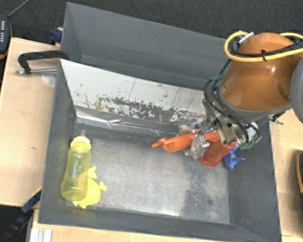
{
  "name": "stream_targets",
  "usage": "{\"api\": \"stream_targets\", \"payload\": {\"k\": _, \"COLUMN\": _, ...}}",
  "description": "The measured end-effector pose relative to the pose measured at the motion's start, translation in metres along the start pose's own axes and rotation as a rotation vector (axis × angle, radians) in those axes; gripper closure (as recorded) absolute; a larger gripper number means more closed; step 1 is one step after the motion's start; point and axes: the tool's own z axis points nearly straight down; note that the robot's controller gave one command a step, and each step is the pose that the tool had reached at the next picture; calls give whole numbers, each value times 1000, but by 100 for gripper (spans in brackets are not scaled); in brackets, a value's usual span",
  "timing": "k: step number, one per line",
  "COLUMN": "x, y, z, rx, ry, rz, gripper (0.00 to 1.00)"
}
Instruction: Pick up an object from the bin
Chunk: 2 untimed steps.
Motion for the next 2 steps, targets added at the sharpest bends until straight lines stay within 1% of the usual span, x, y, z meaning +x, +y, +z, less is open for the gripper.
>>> {"api": "stream_targets", "payload": {"k": 1, "x": 0, "y": 0, "z": 0, "rx": 0, "ry": 1, "rz": 0, "gripper": 100}}
{"api": "stream_targets", "payload": {"k": 2, "x": -3, "y": 13, "z": -91, "rx": 1, "ry": -7, "rz": -14, "gripper": 100}}
